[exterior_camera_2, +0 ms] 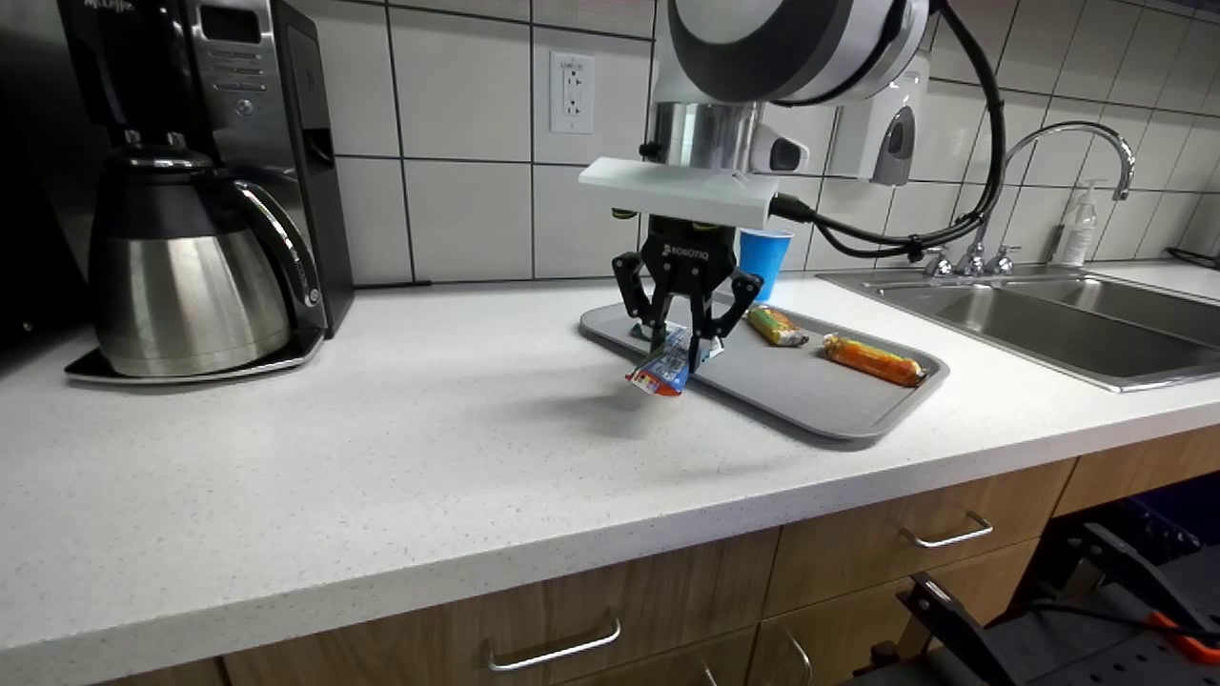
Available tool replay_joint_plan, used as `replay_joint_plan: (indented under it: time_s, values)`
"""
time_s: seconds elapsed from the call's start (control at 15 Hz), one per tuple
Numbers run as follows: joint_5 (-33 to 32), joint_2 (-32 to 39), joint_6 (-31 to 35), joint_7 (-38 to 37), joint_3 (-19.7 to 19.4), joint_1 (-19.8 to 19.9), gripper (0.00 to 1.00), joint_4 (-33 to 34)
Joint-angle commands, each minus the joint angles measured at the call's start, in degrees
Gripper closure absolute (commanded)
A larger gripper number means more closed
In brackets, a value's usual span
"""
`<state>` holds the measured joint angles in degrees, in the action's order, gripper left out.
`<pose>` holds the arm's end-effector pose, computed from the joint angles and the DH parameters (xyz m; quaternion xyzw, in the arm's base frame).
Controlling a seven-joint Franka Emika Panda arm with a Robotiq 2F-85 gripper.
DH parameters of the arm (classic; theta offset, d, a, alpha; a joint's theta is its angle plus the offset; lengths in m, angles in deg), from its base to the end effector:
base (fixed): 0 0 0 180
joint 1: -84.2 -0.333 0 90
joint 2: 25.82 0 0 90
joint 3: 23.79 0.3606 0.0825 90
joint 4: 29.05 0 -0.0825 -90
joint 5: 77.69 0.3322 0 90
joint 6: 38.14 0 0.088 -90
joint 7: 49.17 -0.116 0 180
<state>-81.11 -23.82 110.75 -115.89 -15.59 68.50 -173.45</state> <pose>0.4024 0.1792 0.3475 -0.9396 0.3414 -0.0250 0.0061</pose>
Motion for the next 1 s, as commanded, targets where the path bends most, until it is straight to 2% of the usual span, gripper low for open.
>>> replay_joint_plan:
  time_s: [0.0, 0.53, 0.93]
  values:
    - [-0.3, -5.2, -0.9, -1.6, 0.5, 2.1, 0.90, -3.1]
    - [-0.9, -9.1, -1.0, -2.0, 0.2, 6.8, 0.93, -5.9]
    - [-2.5, -8.5, -0.6, -2.8, -0.4, 9.9, 0.93, -6.4]
